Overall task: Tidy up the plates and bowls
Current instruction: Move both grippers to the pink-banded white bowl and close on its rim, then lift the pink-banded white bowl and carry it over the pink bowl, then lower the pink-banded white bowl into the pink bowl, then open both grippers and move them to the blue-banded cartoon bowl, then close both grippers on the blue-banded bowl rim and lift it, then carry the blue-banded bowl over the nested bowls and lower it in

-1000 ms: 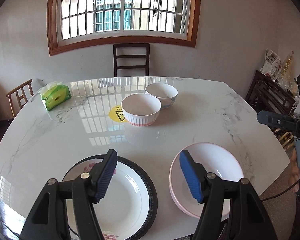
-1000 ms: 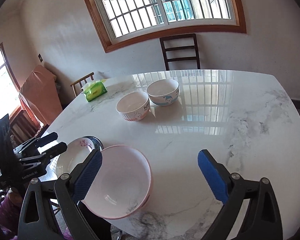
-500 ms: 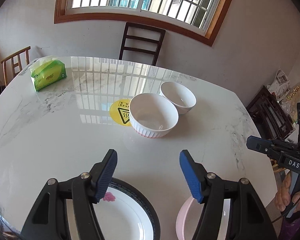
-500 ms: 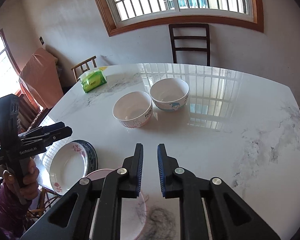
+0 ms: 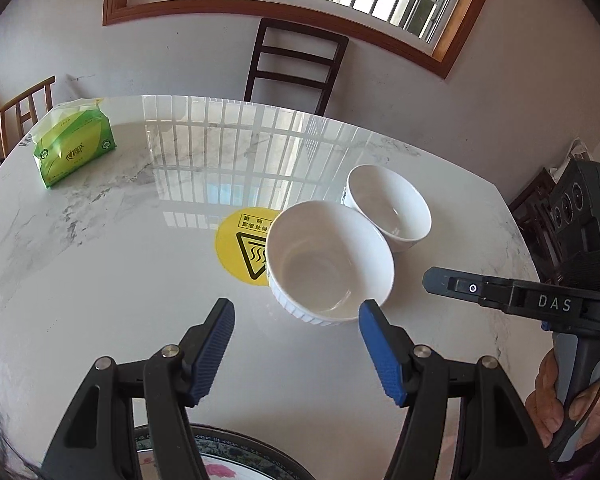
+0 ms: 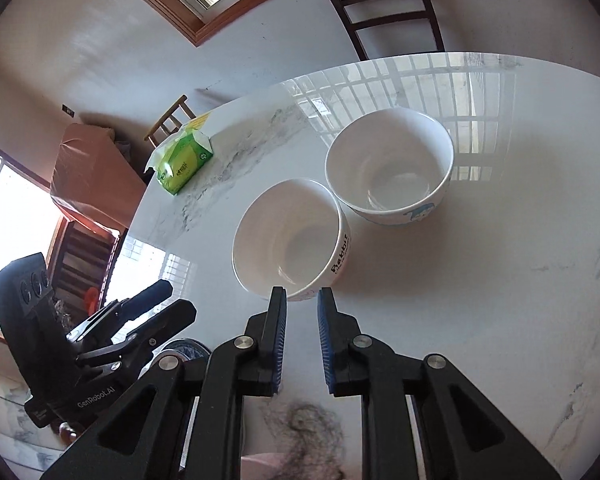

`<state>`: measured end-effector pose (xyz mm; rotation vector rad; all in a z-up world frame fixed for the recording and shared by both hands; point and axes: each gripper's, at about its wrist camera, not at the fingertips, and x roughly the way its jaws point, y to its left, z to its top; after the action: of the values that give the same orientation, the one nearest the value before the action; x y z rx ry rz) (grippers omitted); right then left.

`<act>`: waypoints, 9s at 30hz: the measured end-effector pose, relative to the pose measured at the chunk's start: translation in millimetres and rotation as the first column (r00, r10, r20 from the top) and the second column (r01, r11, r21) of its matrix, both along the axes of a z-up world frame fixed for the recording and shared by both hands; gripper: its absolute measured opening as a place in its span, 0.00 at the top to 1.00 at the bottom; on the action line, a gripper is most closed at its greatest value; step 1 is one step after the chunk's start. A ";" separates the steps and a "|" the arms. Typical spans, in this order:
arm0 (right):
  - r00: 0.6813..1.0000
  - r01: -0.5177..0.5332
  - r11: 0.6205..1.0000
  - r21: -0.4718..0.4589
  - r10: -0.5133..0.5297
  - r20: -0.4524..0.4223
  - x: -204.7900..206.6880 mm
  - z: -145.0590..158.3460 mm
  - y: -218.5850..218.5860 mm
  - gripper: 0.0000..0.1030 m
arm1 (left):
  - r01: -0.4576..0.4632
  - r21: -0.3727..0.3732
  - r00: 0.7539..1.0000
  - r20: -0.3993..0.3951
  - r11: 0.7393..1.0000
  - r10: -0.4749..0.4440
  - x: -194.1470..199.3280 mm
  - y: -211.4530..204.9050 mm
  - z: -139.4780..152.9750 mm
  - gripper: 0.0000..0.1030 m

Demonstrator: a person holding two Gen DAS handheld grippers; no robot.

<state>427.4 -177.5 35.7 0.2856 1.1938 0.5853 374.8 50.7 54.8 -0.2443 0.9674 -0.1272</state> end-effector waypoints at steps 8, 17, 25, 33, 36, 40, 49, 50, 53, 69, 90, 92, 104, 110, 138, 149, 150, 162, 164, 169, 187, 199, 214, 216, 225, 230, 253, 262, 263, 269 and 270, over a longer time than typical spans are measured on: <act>0.998 0.045 0.997 -0.060 -0.047 -0.034 22.6 -21.0 13.3 0.76 | 0.015 0.007 0.999 -0.049 1.000 -0.014 23.2 -1.4 -21.3 0.36; 0.994 0.058 0.993 -0.101 -0.067 -0.088 37.9 -42.3 22.5 0.74 | 0.033 0.078 0.998 -0.063 0.996 -0.028 33.1 -13.0 -35.7 0.36; 0.996 0.028 0.989 -0.143 -0.041 -0.085 39.5 -50.8 34.3 0.82 | 0.001 0.032 0.993 -0.121 0.999 0.003 41.2 -5.3 -48.8 0.84; 0.994 0.025 0.997 -0.077 -0.033 -0.102 28.8 -43.5 17.6 0.86 | -0.006 0.015 0.995 -0.102 1.000 0.008 13.6 -9.8 -34.0 0.87; 0.995 0.028 0.997 -0.073 -0.035 -0.091 17.3 -36.0 12.3 0.87 | -0.001 0.028 0.997 -0.072 1.000 0.003 -1.2 -16.6 -19.7 0.87; 0.997 0.020 0.998 -0.052 -0.024 -0.072 -2.4 -21.4 3.5 0.88 | 0.010 0.037 1.000 -0.028 0.999 -0.009 -22.9 -25.1 0.9 0.86; 1.000 0.012 1.000 -0.021 -0.013 -0.026 -45.2 13.9 -18.1 0.88 | 0.043 0.083 0.996 0.072 0.996 -0.049 -72.2 -49.3 42.1 0.86; 1.000 0.013 1.000 -0.021 -0.014 -0.021 -50.7 17.0 -20.7 0.88 | 0.046 0.088 0.996 0.077 0.995 -0.052 -77.6 -51.9 44.2 0.86; 1.000 0.009 1.000 -0.017 -0.010 -0.011 -66.5 24.1 -29.0 0.88 | 0.058 0.084 0.994 0.088 0.995 -0.065 -94.6 -57.8 48.8 0.86; 1.000 0.007 1.000 0.024 -0.007 0.021 -161.0 23.6 -65.0 0.87 | 0.122 0.094 0.974 0.180 0.988 -0.138 -193.5 -99.4 61.9 0.86; 1.000 0.011 1.000 -0.019 -0.011 -0.027 -212.4 -9.1 -76.7 0.87 | 0.175 0.108 0.978 0.093 0.979 -0.185 -231.2 -108.1 16.8 0.86; 1.000 0.013 1.000 -0.019 -0.014 -0.027 -212.9 -9.5 -77.3 0.86 | 0.174 0.106 0.979 0.090 0.979 -0.183 -230.6 -107.2 15.8 0.86; 1.000 0.015 1.000 -0.027 -0.016 -0.026 -212.3 -10.7 -76.1 0.86 | 0.171 0.105 0.981 0.073 0.980 -0.179 -224.9 -105.7 11.4 0.86; 0.999 0.013 0.999 -0.034 -0.014 -0.032 -211.3 -11.3 -74.8 0.86 | 0.170 0.094 0.983 0.055 0.981 -0.175 -220.2 -103.7 7.4 0.86; 0.998 0.009 0.997 -0.070 -0.014 -0.067 -207.1 -11.4 -69.7 0.83 | 0.159 0.097 0.987 0.020 0.983 -0.161 -213.2 -97.4 -4.2 0.86; 0.999 0.017 0.996 -0.085 -0.020 -0.029 -209.3 -6.8 -69.0 0.81 | 0.166 0.139 0.980 0.083 0.976 -0.178 -220.3 -103.3 6.5 0.85; 1.000 0.021 0.995 -0.093 -0.022 -0.012 -210.1 -4.7 -69.6 0.81 | 0.164 0.142 0.980 0.085 0.976 -0.178 -220.3 -103.5 6.5 0.85; 0.985 0.044 0.997 -0.062 -0.033 0.169 -215.1 13.7 -88.0 0.70 | 0.134 0.232 0.978 0.126 0.963 -0.166 -218.3 -108.0 10.0 0.78; 0.974 0.065 0.995 -0.073 -0.048 0.220 -213.6 16.9 -93.8 0.63 | 0.126 0.254 0.977 0.138 0.959 -0.165 -217.5 -109.9 10.9 0.75; 0.900 0.126 0.988 -0.093 -0.075 0.429 -210.7 24.6 -110.6 0.36 | 0.110 0.298 0.977 0.144 0.948 -0.158 -209.9 -113.8 11.5 0.74; 0.945 0.171 0.975 -0.140 -0.122 0.304 -118.4 -28.5 -146.5 0.26 | 0.073 0.378 0.990 0.086 0.923 -0.114 -134.4 -112.4 1.2 0.71; 0.965 0.159 0.987 -0.015 -0.152 0.212 -56.6 -46.5 -141.7 0.26 | 0.087 0.239 0.995 0.030 0.967 -0.096 -42.6 -87.7 0.5 0.66; 0.963 0.152 0.984 0.094 -0.169 0.209 13.7 -36.2 -123.2 0.39 | 0.117 0.013 0.993 0.002 0.993 -0.117 54.3 -67.7 -23.6 0.66; 0.963 0.157 0.981 0.117 -0.178 0.204 21.9 -34.4 -121.0 0.39 | 0.100 -0.052 0.995 -0.017 0.994 -0.101 67.7 -60.6 -27.2 0.66; 0.966 0.182 0.963 0.198 -0.213 0.149 62.9 -35.8 -103.2 0.39 | 0.114 -0.124 0.993 0.008 0.986 -0.114 112.0 -62.3 -20.2 0.66; 0.967 0.197 0.967 0.161 -0.218 0.129 83.1 -42.8 -87.1 0.39 | 0.118 -0.086 0.993 -0.010 0.989 -0.120 127.5 -75.5 -26.7 0.66; 0.986 0.164 0.983 0.077 -0.162 -0.033 103.2 -80.4 -69.7 0.76 | 0.067 -0.019 0.991 -0.118 0.998 -0.069 148.8 -88.2 -72.8 0.87; 0.987 0.154 0.982 0.108 -0.149 -0.058 62.2 -63.1 -76.6 0.77 | 0.073 0.029 0.992 -0.103 0.997 -0.070 90.6 -96.2 -43.6 0.87; 0.987 0.152 0.982 0.110 -0.146 -0.060 56.3 -60.4 -77.3 0.77 | 0.073 0.033 0.993 -0.099 0.997 -0.069 81.9 -97.7 -39.6 0.87; 0.991 0.126 0.984 0.123 -0.119 -0.062 18.0 -41.5 -81.5 0.77 | 0.081 0.060 0.995 -0.071 0.995 -0.077 34.6 -103.9 -18.9 0.87; 0.991 0.124 0.985 0.122 -0.118 -0.060 12.1 -37.7 -80.8 0.77 | 0.082 0.061 0.995 -0.068 0.995 -0.078 27.8 -104.9 -16.4 0.87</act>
<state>439.6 -258.3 -2.0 0.4794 1.1829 0.5499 402.6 -54.2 38.4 -0.1519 1.0452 -0.1620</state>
